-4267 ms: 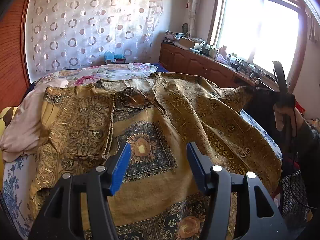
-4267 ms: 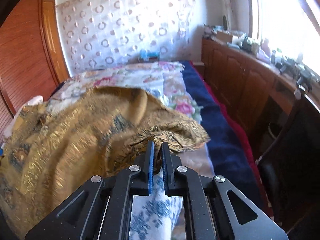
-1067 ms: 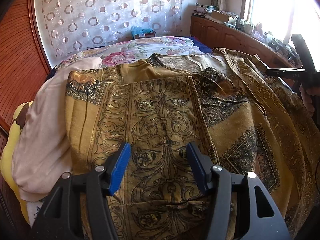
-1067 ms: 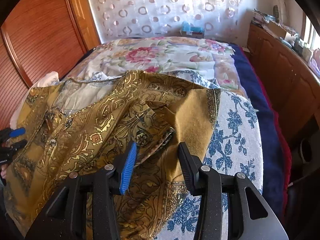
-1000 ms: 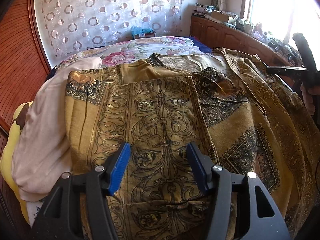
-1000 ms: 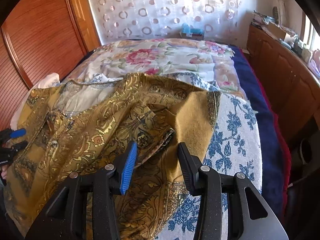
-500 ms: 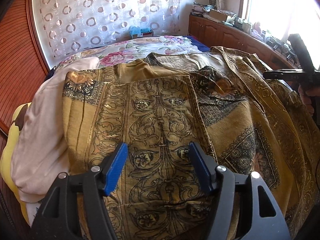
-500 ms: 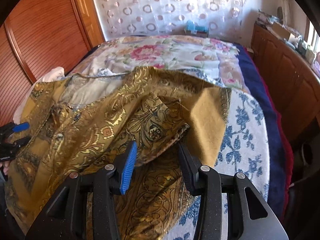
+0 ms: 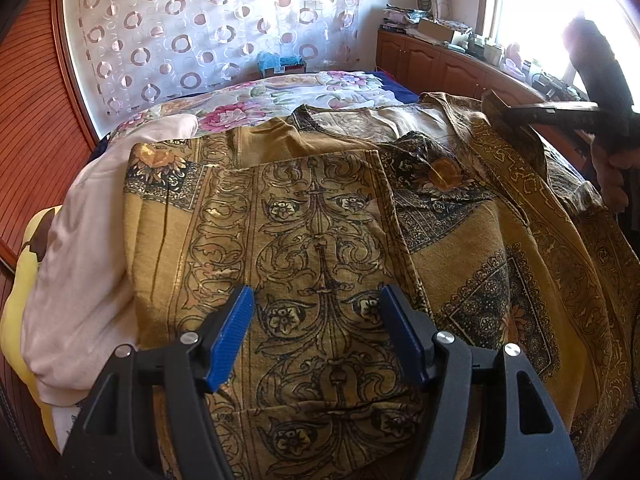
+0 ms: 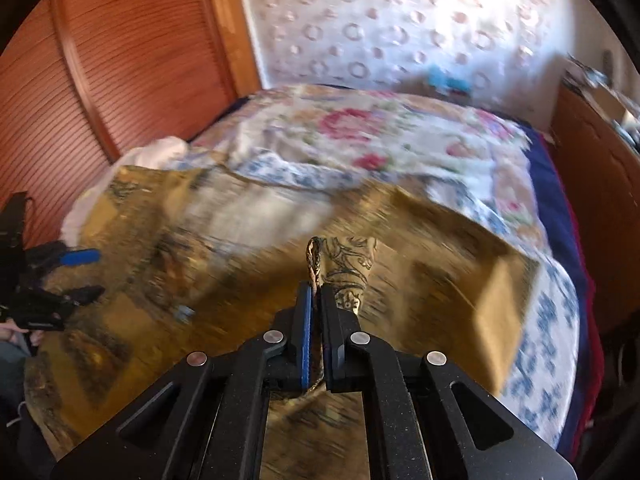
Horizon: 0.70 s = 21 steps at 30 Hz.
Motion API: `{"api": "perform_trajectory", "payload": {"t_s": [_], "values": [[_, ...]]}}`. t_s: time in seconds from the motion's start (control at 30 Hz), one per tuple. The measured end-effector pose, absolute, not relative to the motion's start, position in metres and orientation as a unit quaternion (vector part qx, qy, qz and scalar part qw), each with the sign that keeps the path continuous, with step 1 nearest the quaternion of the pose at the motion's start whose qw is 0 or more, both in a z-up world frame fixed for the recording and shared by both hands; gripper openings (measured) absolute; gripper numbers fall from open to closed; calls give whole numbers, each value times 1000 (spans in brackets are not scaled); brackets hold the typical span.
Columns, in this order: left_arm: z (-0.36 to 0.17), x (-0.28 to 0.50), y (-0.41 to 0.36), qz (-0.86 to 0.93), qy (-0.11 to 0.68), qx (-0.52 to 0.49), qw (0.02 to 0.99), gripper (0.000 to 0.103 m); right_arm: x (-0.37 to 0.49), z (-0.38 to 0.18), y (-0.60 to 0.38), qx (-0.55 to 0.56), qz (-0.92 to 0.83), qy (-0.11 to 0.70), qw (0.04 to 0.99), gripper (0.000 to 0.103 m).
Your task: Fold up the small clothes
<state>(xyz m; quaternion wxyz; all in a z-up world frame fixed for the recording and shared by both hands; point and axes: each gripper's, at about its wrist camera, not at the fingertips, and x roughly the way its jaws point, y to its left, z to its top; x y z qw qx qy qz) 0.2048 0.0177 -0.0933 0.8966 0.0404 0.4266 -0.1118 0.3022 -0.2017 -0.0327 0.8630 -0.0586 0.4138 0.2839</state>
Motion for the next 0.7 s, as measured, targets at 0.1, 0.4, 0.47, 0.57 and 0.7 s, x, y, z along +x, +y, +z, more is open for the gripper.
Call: {"api": "perform_trajectory", "payload": {"t_s": [0.1, 0.4, 0.47, 0.57, 0.7], "values": [[-93, 205, 18, -112, 427, 40, 897, 67, 306, -28, -178, -79, 289, 409, 862, 2], [-94, 205, 18, -113, 427, 39, 896, 67, 304, -21, -189, -85, 254, 393, 879, 59], [-94, 205, 18, -113, 427, 38, 896, 68, 304, -24, -206, -77, 234, 397, 884, 60], [-94, 205, 17, -114, 427, 37, 896, 67, 306, -34, -229, -95, 183, 402, 892, 61], [-87, 202, 22, -109, 411, 22, 905, 67, 310, -54, -255, -98, 139, 416, 893, 61]]}}
